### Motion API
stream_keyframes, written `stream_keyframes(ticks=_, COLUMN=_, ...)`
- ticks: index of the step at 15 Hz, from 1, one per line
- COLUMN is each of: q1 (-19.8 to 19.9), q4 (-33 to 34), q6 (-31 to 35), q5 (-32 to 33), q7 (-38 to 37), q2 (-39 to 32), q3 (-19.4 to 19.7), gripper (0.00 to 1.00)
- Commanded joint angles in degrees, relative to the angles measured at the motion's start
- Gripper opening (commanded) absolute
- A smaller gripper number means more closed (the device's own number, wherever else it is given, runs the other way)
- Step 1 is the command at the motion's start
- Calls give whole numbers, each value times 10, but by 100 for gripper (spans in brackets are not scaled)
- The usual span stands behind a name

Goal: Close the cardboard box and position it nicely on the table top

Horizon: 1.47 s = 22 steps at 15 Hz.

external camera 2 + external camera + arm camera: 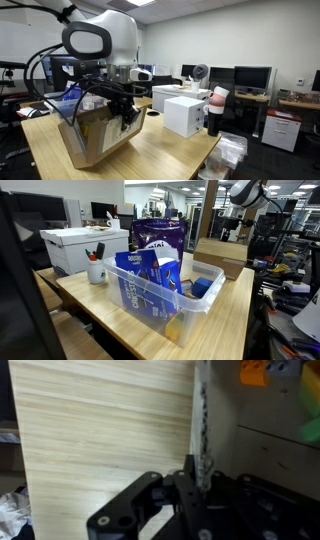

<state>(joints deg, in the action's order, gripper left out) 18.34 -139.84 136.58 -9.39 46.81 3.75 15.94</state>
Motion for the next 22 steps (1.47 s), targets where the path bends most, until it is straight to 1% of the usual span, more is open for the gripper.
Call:
stream_keyframes(ticks=1, q1=-10, q4=-64, q6=108, q5=113, q7=-65, q2=41, q3=-5, gripper=3)
stream_keyframes(ticks=3, q1=-7, q4=-82, q6=160, q5=191, q7=-110, q2=47, q3=-7, gripper=3)
stream_keyframes(ticks=4, q1=-1, q4=-89, q6=195, q5=247, q7=-141, q2=45, q3=-7, gripper=3)
stream_keyframes(ticks=7, q1=18, q4=-98, q6=255, q5=395, q7=-232, q2=49, q3=-7, gripper=3)
stream_keyframes(ticks=8, q1=38, q4=-97, q6=275, q5=435, q7=-259, q2=47, q3=-20, gripper=3)
stream_keyframes(ticks=10, q1=68, q4=-87, q6=299, q5=528, q7=-318, q2=49, q3=-32, gripper=3)
stream_keyframes(ticks=13, q1=102, q4=-75, q6=297, q5=661, q7=-409, q2=61, q3=-47, gripper=3)
stream_keyframes(ticks=14, q1=109, q4=-73, q6=285, q5=719, q7=-454, q2=66, q3=-51, gripper=3)
stream_keyframes(ticks=17, q1=119, q4=-72, q6=264, q5=834, q7=-541, q2=73, q3=-59, gripper=3)
stream_keyframes(ticks=18, q1=119, q4=-73, q6=254, q5=869, q7=-567, q2=72, q3=-60, gripper=3)
stream_keyframes(ticks=22, q1=112, q4=-76, q6=212, q5=958, q7=-649, q2=67, q3=-66, gripper=3)
